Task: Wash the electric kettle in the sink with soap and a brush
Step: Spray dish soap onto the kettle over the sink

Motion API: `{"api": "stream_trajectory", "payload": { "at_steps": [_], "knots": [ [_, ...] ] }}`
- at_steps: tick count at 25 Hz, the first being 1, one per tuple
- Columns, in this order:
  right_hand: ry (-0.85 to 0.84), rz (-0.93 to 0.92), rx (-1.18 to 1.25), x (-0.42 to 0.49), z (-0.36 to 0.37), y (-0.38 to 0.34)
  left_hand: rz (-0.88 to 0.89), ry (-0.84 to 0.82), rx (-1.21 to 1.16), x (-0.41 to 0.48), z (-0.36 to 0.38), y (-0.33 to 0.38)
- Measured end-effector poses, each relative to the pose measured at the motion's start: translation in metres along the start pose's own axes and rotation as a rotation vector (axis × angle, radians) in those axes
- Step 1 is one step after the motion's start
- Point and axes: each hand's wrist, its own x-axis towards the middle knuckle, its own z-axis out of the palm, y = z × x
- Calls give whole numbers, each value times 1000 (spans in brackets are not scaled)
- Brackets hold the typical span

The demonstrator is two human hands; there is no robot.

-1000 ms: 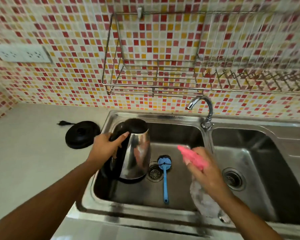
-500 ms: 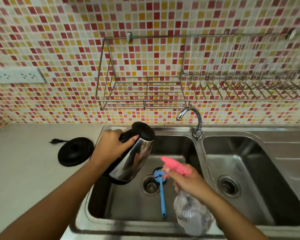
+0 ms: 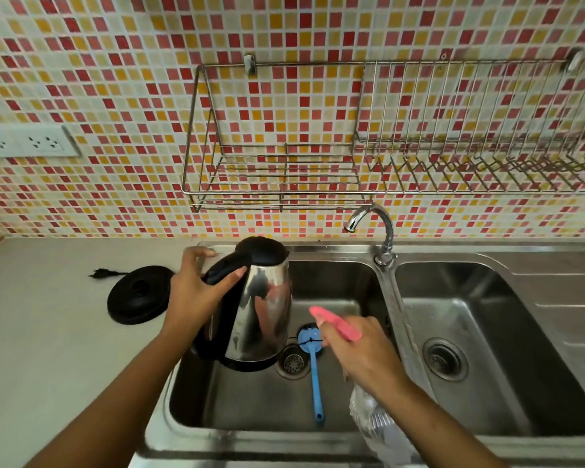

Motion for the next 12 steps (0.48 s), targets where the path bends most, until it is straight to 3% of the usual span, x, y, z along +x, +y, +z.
{"api": "stream_trajectory", "payload": {
  "at_steps": [5,12],
  "knots": [
    [14,-37,103,-3,8,-2,115,-93,-131,-7,5,-10],
    [74,-15,151,-7,9,2,-37,2,-513,-26,9,-20]
  ]
}}
